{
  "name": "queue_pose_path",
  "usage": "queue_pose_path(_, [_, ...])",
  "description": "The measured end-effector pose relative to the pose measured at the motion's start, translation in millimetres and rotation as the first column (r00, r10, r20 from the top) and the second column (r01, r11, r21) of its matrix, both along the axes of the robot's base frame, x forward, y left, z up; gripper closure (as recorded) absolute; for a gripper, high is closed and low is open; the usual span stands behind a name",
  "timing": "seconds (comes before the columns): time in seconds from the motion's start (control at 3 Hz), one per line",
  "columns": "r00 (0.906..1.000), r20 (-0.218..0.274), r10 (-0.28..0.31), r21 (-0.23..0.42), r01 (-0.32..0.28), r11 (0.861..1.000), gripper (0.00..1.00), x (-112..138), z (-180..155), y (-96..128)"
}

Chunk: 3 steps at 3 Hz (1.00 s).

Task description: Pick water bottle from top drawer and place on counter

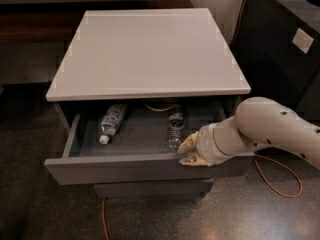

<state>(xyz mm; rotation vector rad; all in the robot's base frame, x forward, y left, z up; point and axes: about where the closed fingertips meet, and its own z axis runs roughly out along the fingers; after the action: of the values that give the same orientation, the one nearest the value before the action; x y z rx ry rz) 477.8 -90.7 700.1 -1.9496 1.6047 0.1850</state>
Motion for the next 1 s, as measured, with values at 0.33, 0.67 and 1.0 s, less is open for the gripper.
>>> queue_pose_path(0.33, [0.9982, 0.054, 0.025, 0.041, -0.027, 0.999, 0.05, 4, 42, 13])
queue_pose_path(0.67, [0.9947, 0.095, 0.039, 0.057, -0.045, 0.997, 0.03, 18, 76, 19])
queue_pose_path(1.0, [0.9943, 0.100, 0.036, 0.058, -0.042, 0.997, 0.26, 31, 84, 19])
